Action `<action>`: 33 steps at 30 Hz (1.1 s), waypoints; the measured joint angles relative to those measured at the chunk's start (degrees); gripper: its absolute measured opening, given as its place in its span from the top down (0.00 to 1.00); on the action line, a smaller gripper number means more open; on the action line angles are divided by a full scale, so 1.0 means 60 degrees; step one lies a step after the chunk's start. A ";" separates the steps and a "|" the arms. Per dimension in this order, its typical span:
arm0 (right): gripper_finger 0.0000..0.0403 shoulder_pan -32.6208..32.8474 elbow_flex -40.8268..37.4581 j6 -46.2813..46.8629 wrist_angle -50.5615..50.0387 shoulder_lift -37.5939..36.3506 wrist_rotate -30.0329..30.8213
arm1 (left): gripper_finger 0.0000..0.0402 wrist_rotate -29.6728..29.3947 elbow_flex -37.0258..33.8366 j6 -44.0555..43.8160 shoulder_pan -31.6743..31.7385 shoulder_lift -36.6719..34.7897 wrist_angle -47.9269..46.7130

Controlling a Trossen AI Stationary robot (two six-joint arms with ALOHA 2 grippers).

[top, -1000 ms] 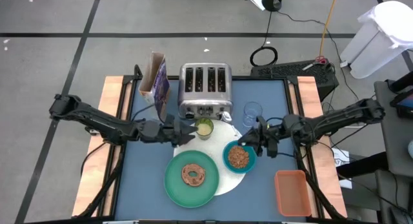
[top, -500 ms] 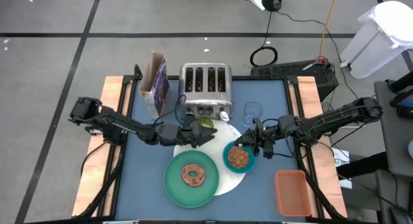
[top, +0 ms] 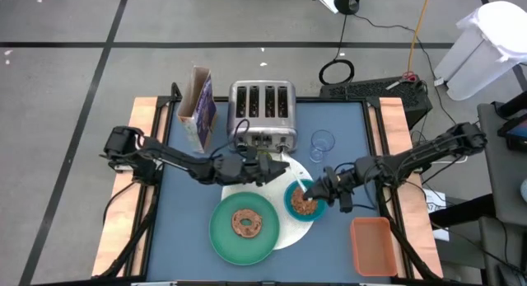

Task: Arrange a breakfast setting
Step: Put the blue spoon to the right of the blue bowl

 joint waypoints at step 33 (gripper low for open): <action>0.89 0.0276 0.0000 -0.2163 0.1609 0.1671 0.1343 | 0.50 -0.0297 0.0000 0.0058 0.0161 0.0011 -0.0018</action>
